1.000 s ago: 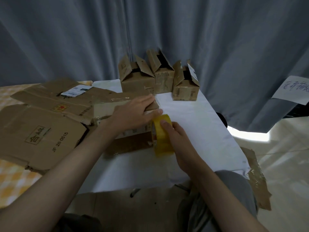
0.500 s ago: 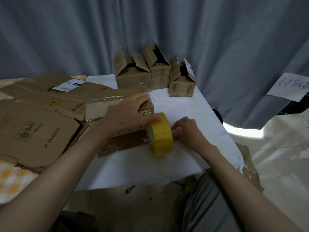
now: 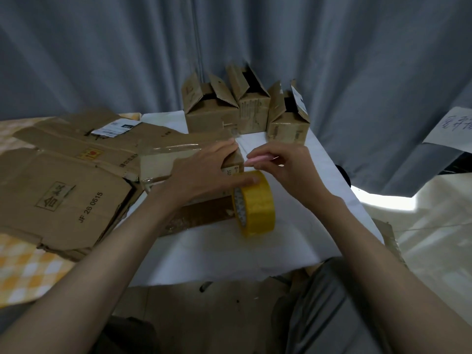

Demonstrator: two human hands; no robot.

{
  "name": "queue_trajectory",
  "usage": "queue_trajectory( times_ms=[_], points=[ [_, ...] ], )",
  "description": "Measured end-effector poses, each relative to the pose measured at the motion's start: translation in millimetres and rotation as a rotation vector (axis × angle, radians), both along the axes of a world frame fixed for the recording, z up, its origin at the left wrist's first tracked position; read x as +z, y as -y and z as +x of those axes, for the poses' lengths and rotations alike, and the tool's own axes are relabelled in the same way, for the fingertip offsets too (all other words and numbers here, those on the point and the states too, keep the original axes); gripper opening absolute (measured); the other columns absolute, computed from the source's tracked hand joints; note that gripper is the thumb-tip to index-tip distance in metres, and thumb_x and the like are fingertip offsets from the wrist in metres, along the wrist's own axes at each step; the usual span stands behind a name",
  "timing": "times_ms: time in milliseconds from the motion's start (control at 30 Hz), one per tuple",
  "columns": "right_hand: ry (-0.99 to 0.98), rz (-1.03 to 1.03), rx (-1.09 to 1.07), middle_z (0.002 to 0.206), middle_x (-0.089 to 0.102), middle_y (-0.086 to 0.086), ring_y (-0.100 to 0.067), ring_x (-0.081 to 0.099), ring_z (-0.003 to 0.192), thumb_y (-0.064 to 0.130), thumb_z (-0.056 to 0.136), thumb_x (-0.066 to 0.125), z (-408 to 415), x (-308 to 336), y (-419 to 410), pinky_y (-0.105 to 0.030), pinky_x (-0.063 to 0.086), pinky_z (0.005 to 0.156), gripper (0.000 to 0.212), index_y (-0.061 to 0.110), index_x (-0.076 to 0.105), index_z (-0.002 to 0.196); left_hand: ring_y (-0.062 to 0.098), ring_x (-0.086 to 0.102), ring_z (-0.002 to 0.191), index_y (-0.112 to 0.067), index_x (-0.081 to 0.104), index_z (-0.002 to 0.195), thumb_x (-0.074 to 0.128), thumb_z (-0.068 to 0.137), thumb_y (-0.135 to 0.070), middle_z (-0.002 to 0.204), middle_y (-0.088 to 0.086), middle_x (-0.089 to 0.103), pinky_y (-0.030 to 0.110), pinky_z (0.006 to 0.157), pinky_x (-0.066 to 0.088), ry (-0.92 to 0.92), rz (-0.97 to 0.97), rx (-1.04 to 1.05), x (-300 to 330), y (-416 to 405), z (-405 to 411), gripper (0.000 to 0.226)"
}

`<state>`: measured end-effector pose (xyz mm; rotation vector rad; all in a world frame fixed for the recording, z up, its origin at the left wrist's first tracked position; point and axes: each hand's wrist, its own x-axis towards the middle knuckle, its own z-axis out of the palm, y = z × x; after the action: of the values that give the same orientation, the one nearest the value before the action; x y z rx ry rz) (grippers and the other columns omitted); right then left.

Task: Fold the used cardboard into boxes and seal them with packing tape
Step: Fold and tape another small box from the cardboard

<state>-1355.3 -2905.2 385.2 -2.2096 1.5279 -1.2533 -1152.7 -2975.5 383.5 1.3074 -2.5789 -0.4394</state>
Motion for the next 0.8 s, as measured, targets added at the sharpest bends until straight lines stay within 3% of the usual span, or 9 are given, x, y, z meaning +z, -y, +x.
queue_trajectory(
  times_ms=[133,267,500,667,800],
  points=[
    [-0.021,0.045,0.032,0.097,0.073,0.009,-0.002,0.066,0.088,0.011,0.088,0.072,3.8,2.4,6.2,-0.017,0.053,0.079,0.014,0.014,0.078,0.101,0.013,0.028,0.146,-0.03,0.026,0.156,0.032,0.059,-0.101,0.163,-0.011,0.023,0.032,0.107,0.028,-0.01,-0.022,-0.013,0.6,-1.6,-0.4,0.12],
    [-0.051,0.089,0.02,0.097,0.075,0.005,-0.007,0.067,0.09,0.008,0.088,0.072,5.8,4.4,10.1,-0.025,0.056,0.08,0.015,0.016,0.078,0.099,0.013,0.027,0.147,-0.03,0.025,0.156,0.033,0.058,-0.099,0.164,-0.01,0.021,0.04,0.116,0.031,-0.009,0.002,-0.007,2.7,-1.7,-0.8,0.12],
    [-0.153,0.098,0.024,0.093,0.075,0.003,0.0,0.062,0.08,0.008,0.088,0.072,9.4,13.1,12.6,-0.006,0.044,0.075,0.015,0.016,0.079,0.098,0.013,0.028,0.147,-0.029,0.028,0.155,0.036,0.059,-0.098,0.164,-0.009,0.023,0.045,0.117,0.033,-0.04,0.027,-0.017,1.4,-0.2,0.2,0.119],
    [-0.214,0.098,0.03,0.093,0.075,0.002,-0.005,0.061,0.08,0.008,0.088,0.072,10.5,16.8,12.7,-0.016,0.046,0.078,0.015,0.016,0.079,0.098,0.014,0.028,0.147,-0.029,0.028,0.155,0.032,0.055,-0.101,0.163,-0.01,0.023,0.046,0.117,0.032,-0.03,0.03,-0.01,1.8,-0.1,-0.8,0.124],
    [-0.211,0.093,0.031,0.093,0.075,0.004,-0.002,0.06,0.08,0.01,0.088,0.073,8.1,14.9,12.6,-0.013,0.044,0.077,0.014,0.018,0.079,0.097,0.014,0.029,0.146,-0.027,0.029,0.155,0.032,0.056,-0.103,0.163,-0.008,0.025,0.036,0.114,0.03,-0.044,0.023,-0.021,2.0,-0.5,-0.5,0.125]
  ],
)
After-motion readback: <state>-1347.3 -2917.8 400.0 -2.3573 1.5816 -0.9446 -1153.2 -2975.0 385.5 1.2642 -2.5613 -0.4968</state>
